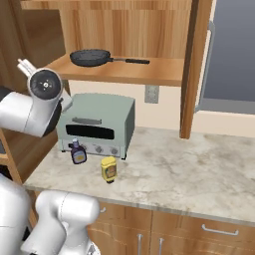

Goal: Pick the pan from the cabinet and place it on the stove. Then turn on the stove burner for the pan.

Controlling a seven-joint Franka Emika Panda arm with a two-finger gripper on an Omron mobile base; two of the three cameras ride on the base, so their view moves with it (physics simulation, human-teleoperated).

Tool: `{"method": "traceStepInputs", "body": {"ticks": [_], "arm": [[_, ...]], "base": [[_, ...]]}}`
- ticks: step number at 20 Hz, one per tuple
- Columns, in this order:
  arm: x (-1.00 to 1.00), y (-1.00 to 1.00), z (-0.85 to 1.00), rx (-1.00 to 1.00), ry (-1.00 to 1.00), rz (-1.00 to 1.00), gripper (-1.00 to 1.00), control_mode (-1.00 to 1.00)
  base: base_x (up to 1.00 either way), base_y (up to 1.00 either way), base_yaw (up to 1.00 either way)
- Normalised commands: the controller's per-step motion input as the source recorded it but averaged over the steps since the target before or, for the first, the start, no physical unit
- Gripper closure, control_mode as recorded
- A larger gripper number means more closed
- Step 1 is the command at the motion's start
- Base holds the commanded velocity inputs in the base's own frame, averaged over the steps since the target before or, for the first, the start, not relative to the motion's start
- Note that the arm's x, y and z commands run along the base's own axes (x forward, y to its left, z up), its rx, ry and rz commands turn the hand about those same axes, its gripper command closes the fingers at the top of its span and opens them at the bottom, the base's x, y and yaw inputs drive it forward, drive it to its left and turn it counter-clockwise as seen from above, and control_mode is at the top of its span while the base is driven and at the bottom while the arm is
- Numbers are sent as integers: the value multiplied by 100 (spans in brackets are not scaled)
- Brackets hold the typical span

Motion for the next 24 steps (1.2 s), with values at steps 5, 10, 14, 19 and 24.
{"method": "traceStepInputs", "body": {"ticks": [5, 10, 14, 19, 24], "arm": [[54, -62, 0, -4, 0, -34, -100, -100], [75, -54, 3, -1, 0, -24, -100, -100], [77, -44, 6, 0, 0, -20, -100, -100], [55, -28, 21, -5, -3, -19, -100, -100], [47, -23, 24, -10, -1, -26, -100, -100]], "base": [[0, 0, 0], [0, 0, 0], [0, 0, 0], [0, 0, 0], [0, 0, 0]]}}
